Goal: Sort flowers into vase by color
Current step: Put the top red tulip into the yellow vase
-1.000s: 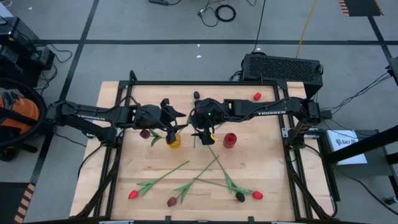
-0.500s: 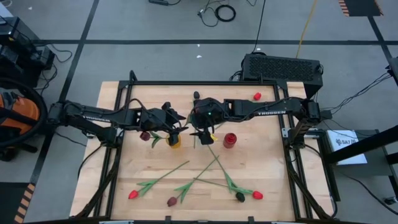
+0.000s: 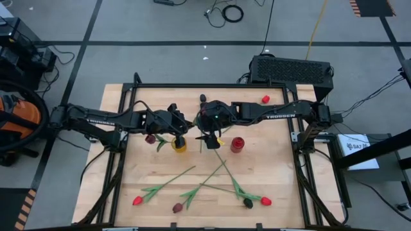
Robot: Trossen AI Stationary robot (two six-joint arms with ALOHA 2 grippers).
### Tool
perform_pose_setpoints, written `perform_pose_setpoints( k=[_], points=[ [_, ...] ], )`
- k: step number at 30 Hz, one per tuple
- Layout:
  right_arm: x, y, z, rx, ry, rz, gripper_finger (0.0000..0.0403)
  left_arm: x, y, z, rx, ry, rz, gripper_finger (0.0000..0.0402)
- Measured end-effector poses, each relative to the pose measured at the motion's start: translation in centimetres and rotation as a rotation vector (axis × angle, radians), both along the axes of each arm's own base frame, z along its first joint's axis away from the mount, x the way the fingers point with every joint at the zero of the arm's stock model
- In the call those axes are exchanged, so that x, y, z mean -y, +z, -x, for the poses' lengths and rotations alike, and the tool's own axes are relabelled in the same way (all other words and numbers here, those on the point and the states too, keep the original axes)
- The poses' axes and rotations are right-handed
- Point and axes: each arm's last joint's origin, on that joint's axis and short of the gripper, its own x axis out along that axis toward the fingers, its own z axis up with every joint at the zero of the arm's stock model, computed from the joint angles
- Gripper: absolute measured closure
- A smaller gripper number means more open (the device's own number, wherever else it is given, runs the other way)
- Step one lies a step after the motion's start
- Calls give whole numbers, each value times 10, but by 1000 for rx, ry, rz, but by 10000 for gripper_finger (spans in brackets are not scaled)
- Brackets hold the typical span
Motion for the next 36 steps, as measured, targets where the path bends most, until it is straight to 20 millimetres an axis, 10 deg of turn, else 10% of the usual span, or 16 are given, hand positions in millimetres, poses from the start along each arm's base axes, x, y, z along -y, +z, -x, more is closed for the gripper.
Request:
perform_pose_setpoints(
  k=[15,36],
  points=[
    [12,-3,3,-38,-71,-44,61,4,22,21,72,-3,2,388],
    [31,-15,19,-235,-159,-65,60,4,1,25,83,116,14,389]
  ],
)
